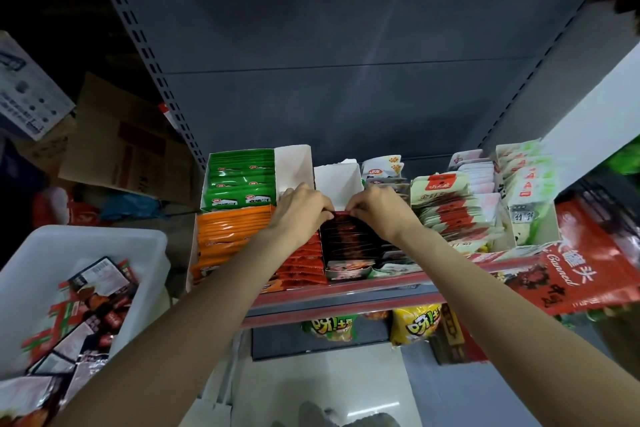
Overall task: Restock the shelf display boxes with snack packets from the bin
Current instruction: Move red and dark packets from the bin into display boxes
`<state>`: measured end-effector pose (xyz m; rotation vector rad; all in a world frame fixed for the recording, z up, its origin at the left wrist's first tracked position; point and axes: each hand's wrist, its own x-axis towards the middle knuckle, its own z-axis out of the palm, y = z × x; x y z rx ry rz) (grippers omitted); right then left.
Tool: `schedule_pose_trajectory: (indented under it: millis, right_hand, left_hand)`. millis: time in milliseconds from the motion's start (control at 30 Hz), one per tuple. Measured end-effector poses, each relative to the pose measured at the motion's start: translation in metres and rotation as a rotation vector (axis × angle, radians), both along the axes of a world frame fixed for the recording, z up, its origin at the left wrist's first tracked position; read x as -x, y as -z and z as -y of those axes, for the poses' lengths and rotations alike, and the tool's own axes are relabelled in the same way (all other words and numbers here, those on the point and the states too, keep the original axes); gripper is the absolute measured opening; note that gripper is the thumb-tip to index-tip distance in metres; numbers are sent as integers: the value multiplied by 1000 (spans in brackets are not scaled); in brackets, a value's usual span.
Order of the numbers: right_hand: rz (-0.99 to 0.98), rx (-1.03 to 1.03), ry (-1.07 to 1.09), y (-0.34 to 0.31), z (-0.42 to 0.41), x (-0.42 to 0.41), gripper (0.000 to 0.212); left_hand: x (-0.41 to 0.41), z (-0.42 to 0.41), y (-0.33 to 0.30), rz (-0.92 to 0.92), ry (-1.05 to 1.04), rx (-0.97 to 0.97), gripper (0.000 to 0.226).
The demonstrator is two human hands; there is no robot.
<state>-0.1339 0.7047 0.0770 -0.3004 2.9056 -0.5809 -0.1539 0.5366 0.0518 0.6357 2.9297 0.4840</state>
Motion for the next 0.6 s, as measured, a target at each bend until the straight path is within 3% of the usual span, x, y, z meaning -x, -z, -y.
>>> schedule_pose_trajectory:
  millis: [167,300,467,600]
  right_hand:
    - [0,157,53,-12,10,-2,25]
    - [-55,284,36,-22,47,-8,22]
    - [-47,374,-42,-21,133,-18,23]
    - [7,354,-172,-3,226,-26,24]
  left_hand:
    - [-8,15,-14,175,-139,-423,22]
    - [-19,53,-24,172,-294,-602,16]
    - [-41,136,-17,82,-491,-654,10]
    - [-63,219,1,37,-677,-541,12]
